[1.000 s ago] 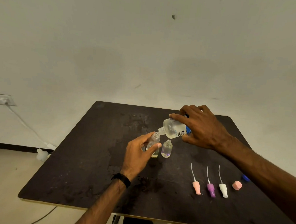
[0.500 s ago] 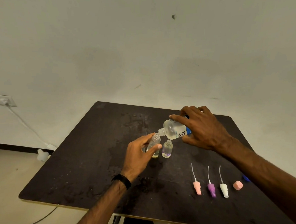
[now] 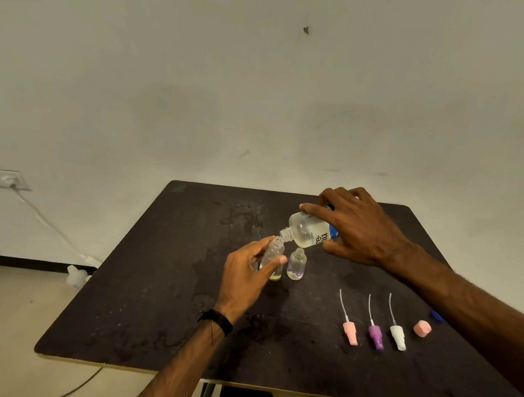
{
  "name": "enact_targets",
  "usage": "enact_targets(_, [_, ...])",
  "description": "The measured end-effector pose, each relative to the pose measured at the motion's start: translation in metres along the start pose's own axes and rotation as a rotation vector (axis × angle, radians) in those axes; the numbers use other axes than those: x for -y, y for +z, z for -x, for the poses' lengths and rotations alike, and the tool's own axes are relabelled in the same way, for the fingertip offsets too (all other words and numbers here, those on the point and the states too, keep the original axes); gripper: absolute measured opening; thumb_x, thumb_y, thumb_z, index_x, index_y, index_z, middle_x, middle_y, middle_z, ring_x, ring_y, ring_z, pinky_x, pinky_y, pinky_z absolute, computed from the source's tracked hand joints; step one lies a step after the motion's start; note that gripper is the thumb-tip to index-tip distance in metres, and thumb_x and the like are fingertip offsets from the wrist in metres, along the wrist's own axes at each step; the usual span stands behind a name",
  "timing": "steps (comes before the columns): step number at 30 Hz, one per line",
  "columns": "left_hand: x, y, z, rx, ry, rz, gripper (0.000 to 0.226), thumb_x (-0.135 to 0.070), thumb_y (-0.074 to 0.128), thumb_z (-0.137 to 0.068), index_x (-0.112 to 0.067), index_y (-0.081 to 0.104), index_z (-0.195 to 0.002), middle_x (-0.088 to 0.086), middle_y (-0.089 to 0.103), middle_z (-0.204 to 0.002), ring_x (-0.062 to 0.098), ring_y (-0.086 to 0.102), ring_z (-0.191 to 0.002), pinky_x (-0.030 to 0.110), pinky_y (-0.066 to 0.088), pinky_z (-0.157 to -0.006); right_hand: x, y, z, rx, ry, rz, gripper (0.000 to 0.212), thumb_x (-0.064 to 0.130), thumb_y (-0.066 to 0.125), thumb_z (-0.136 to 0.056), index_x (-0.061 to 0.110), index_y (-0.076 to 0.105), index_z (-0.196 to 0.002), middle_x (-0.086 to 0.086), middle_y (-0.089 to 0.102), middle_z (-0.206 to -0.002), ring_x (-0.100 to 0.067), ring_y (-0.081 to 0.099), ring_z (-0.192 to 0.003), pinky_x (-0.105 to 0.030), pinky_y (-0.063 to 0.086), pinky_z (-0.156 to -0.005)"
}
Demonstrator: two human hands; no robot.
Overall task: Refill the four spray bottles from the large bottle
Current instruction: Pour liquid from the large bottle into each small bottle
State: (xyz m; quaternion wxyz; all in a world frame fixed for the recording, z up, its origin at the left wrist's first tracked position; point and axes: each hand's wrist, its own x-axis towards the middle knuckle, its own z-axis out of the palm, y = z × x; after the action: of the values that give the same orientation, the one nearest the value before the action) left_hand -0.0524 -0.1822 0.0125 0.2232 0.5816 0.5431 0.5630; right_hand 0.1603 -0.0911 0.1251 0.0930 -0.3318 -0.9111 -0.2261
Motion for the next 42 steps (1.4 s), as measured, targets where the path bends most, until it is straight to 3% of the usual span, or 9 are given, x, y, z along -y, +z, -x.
enact_targets(42, [0.0006,0.0026,0.0006,-0.006,0.004,0.022,0.04,-0.026,0.08,-0.085,-0.021,0.071,-0.123,-0.017,0.072,-0.111,-0.002,0.067,-0.105,0.016,0.053,-0.089,0.0002,-0.0016,0.0003,-0.019,-0.012,0.009,0.077,0.051,0.069,-0.068,0.028,0.048,-0.138,-0.005,0.055,-0.113,-0.023,0.056,-0.101,-0.042,0.046,-0.087])
